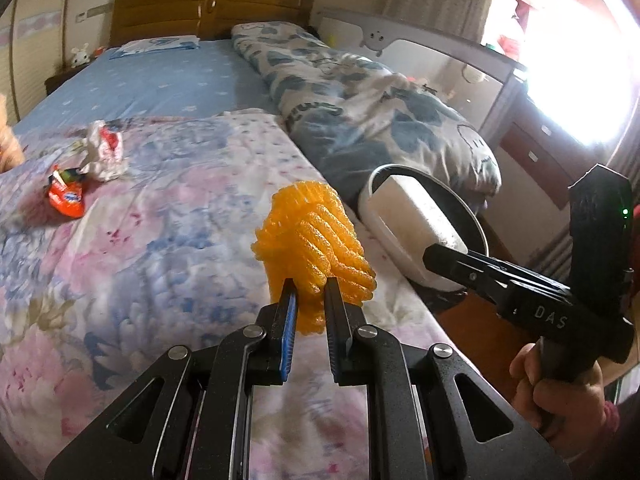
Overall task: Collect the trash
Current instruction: 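Carry the orange foam net and white foam block over the bin with both tools, then open both tools to drop the orange net and foam block into the bin, then grasp the orange-blue chip bag with the left tool while the right tool grasps the white red-printed plastic bag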
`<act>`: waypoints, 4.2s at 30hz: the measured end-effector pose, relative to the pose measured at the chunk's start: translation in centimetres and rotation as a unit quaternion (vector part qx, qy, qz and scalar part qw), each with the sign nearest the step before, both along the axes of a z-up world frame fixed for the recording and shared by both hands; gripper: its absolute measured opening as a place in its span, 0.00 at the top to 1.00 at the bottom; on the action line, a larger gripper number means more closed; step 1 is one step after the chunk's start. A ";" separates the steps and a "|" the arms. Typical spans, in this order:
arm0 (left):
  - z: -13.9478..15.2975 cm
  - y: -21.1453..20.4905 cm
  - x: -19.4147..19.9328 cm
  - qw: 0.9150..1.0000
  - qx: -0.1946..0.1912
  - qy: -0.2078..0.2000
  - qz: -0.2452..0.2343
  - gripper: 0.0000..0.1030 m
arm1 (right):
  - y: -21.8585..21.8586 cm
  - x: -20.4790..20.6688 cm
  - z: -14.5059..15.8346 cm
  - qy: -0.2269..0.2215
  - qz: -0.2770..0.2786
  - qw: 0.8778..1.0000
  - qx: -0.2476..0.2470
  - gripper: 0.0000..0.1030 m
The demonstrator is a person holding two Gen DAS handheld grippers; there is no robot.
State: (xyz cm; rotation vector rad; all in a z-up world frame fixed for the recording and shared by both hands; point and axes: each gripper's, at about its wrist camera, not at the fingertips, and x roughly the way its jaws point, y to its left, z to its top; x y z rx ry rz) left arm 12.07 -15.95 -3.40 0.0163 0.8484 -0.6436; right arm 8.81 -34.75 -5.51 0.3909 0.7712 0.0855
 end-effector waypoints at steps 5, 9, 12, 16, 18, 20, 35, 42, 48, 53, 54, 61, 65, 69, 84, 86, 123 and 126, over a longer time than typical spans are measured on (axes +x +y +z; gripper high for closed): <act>0.2 -1.6 -0.4 1.000 0.004 -0.003 -0.016 0.88 | -1.5 -1.1 0.3 -0.005 -0.014 1.000 -0.003 0.55; 0.4 -3.0 -0.6 1.000 0.008 -0.006 -0.028 0.88 | -2.9 -1.8 0.4 -0.004 -0.025 1.000 -0.005 0.55; 0.6 -4.2 -0.6 0.999 0.011 -0.009 -0.037 0.88 | -4.1 -2.3 0.3 -0.004 -0.037 0.999 -0.007 0.55; 0.6 -5.7 -0.5 0.999 0.015 -0.010 -0.047 0.88 | -5.4 -2.9 0.3 -0.002 -0.051 0.999 -0.009 0.55; 0.6 -6.3 -0.5 0.999 0.014 -0.010 -0.052 0.88 | -6.2 -3.0 0.2 0.000 -0.058 0.998 -0.010 0.55; 0.6 -7.0 -0.4 0.998 0.014 -0.009 -0.056 0.88 | -6.8 -3.1 0.1 0.000 -0.063 0.998 -0.011 0.55; 0.7 -12.1 0.3 0.996 0.028 -0.006 -0.088 0.88 | -10.9 -3.3 -0.2 0.005 -0.095 0.995 -0.017 0.55; 0.6 -13.7 1.1 0.995 0.035 -0.008 -0.093 0.88 | -12.4 -2.7 -0.5 0.013 -0.103 0.994 -0.020 0.55; 0.5 -15.0 1.8 0.994 0.041 -0.008 -0.099 0.88 | -13.3 -1.9 -0.7 0.018 -0.106 0.994 -0.020 0.55; 0.3 -15.7 2.1 0.994 0.038 -0.006 -0.105 0.88 | -13.7 -1.4 -0.9 0.021 -0.107 0.994 -0.021 0.55; 0.4 -15.9 2.2 0.994 0.036 -0.006 -0.107 0.88 | -13.8 -1.4 -0.9 0.021 -0.107 0.994 -0.022 0.55; 0.1 -16.5 2.6 0.993 0.036 -0.001 -0.110 0.88 | -14.2 -1.0 -1.1 0.026 -0.107 0.994 -0.021 0.55; -0.3 -16.6 3.1 0.993 0.037 0.008 -0.107 0.88 | -14.4 -0.6 -1.2 0.030 -0.105 0.994 -0.020 0.55; -0.6 -16.7 3.6 0.993 0.039 0.012 -0.107 0.88 | -14.5 -0.3 -1.3 0.033 -0.104 0.994 -0.020 0.54; -1.1 -15.2 4.1 0.995 0.036 0.019 -0.092 0.51 | -15.0 0.4 -1.2 0.037 -0.113 0.993 -0.012 0.34; -1.1 -14.3 4.0 0.996 0.031 0.020 -0.081 0.51 | -14.8 0.2 -1.1 0.034 -0.115 0.993 -0.012 0.34; -3.1 15.5 7.2 0.970 0.013 0.051 0.235 0.47 | 6.9 9.7 -1.9 0.018 0.063 0.997 0.040 0.22; -3.4 16.2 8.5 0.968 0.019 0.052 0.243 0.47 | 8.3 11.4 -2.2 0.024 0.082 0.995 0.050 0.22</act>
